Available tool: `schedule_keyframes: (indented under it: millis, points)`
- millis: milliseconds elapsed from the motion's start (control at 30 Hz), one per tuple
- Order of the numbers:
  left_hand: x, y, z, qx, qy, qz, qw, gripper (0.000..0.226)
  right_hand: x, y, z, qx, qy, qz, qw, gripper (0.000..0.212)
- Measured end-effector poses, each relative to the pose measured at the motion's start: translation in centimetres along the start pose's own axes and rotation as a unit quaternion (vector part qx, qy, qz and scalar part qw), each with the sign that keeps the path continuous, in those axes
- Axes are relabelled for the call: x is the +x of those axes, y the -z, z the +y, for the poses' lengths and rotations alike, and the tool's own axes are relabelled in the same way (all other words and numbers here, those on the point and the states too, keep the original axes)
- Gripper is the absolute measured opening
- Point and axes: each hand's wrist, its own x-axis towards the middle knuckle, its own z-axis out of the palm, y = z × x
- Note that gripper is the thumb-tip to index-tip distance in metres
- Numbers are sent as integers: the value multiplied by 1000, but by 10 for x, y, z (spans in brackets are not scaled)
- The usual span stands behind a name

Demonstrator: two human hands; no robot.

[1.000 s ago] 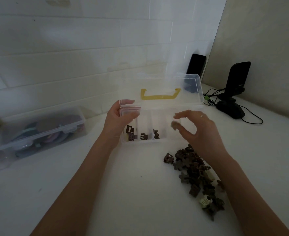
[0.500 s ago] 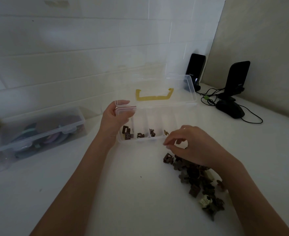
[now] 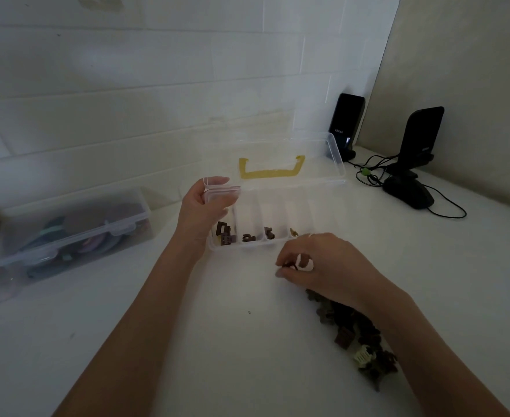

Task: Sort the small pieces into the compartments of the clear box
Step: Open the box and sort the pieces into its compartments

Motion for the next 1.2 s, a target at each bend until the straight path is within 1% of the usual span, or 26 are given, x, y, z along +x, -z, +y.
schedule_keyframes:
  millis: [67, 133, 200, 300, 400, 467, 533, 633, 733, 833, 933, 1000, 1133, 1200]
  points:
    - [0, 0, -1, -1, 1, 1, 1000, 33, 1, 1, -7, 89, 18, 22, 996, 7]
    - [1, 0, -2, -2, 5, 8, 1000, 29, 6, 1, -18, 171, 39, 59, 983, 8]
    - [2, -1, -3, -7, 10, 13, 1000, 21, 15, 1, -31, 206, 59, 95, 972, 10]
    - [1, 0, -2, -19, 1, 12, 1000, 7, 33, -3, -50, 174, 89, 137, 971, 10]
    - [-2, -1, -1, -26, 4, 17, 1000, 23, 49, -10, -58, 63, 90, 186, 976, 12]
    - [-3, -1, -1, -25, 5, 22, 999, 23, 53, -13, -54, 34, 85, 183, 979, 12]
    - [-2, -1, -2, -24, 13, 27, 999, 20, 48, -11, -43, 64, 65, 180, 979, 10]
    - [-1, -2, -2, -35, 22, 37, 998, 18, 32, 5, -19, 143, 20, 188, 971, 7]
    - [1, -3, -3, -43, 29, 26, 998, 14, 13, 28, 9, 193, -24, 193, 962, 9]
    - [1, -2, -3, -51, 36, 9, 998, 1, -4, 41, 37, 216, -63, 175, 959, 8]
    - [0, 0, -3, -41, 28, -10, 999, 16, -16, 41, 59, 227, -107, 145, 957, 6]
    - [0, 0, -3, -40, 27, -14, 999, 18, -20, 39, 70, 205, -137, 92, 965, 6]
    - [1, 1, -7, -40, 21, -14, 999, 9, -24, 33, 82, 151, -161, -26, 975, 14]
    - [1, 1, -7, -42, 21, -15, 999, 9, -25, 30, 81, 140, -158, -52, 976, 18]
